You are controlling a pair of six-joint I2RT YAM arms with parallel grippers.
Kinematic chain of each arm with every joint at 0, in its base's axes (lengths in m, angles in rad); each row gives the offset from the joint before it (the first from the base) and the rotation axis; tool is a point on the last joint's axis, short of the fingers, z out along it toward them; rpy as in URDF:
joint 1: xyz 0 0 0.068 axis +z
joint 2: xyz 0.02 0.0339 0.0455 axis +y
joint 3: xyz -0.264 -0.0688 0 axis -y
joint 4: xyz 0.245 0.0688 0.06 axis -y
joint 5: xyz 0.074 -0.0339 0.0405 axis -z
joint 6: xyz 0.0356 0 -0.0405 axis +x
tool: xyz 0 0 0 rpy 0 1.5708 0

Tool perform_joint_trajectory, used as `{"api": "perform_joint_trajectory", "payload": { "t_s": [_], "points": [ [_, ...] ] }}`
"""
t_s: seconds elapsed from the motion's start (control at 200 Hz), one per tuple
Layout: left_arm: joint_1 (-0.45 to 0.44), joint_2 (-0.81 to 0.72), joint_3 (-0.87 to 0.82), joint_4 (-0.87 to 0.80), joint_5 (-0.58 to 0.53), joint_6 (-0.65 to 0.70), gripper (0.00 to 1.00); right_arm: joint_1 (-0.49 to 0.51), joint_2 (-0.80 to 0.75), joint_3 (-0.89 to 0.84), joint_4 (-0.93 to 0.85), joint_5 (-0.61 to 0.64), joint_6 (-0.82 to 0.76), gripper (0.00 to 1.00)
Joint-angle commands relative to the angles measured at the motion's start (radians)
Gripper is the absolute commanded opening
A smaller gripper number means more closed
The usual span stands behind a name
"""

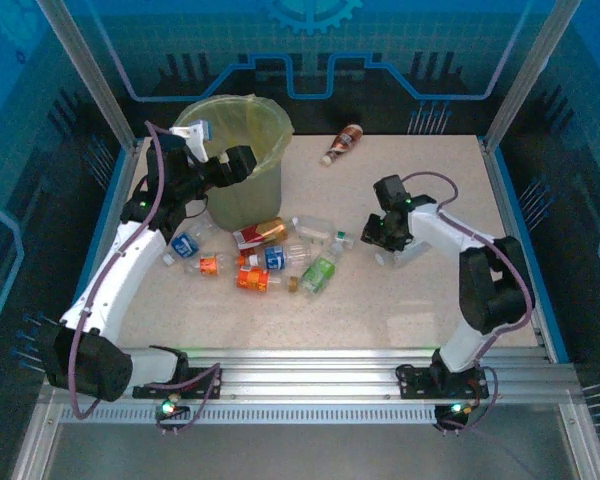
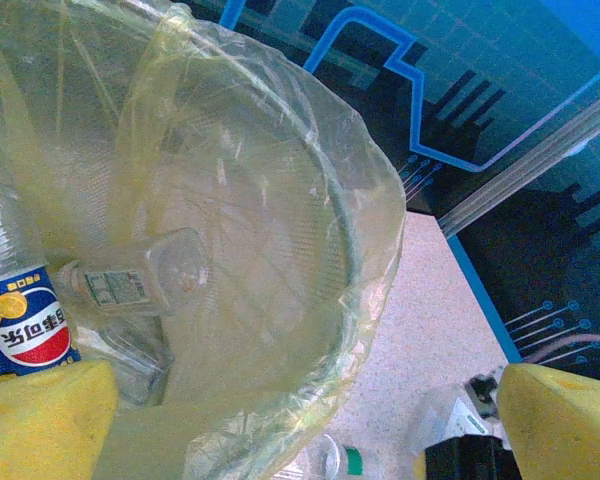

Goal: Put the plastic bottles in the bin

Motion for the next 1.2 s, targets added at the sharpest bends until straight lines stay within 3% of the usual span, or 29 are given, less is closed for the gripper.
{"api": "perform_joint_trajectory", "payload": {
  "t_s": [0.0, 0.13, 0.275, 0.385, 0.76, 1.196],
  "points": [
    [-0.006, -0.025, -0.022, -0.005, -0.004, -0.007, 0.99, 0.000, -0.080, -0.023, -0.058, 0.039, 0.000, 0.44],
    [-0.006, -0.033, -0.029, -0.001, -0.006, -0.010, 0.99, 0.017, -0.175, -0.034, -0.136, 0.103, -0.007, 0.62],
    [-0.006, -0.034, -0.035, 0.012, -0.004, -0.014, 0.99, 0.019, -0.262, -0.052, -0.226, 0.203, 0.041, 1.00],
    [-0.006, -0.029, -0.036, 0.023, 0.004, -0.021, 0.99, 0.015, -0.276, -0.064, -0.250, 0.262, 0.096, 1.00],
    [-0.007, -0.009, -0.032, 0.021, 0.022, -0.026, 0.99, 0.008, -0.038, 0.041, -0.176, 0.249, 0.183, 1.00],
    [-0.008, 0.019, -0.023, 0.030, 0.052, -0.030, 0.99, -0.019, 0.073, 0.083, -0.159, 0.298, 0.250, 1.00]
  ]
}}
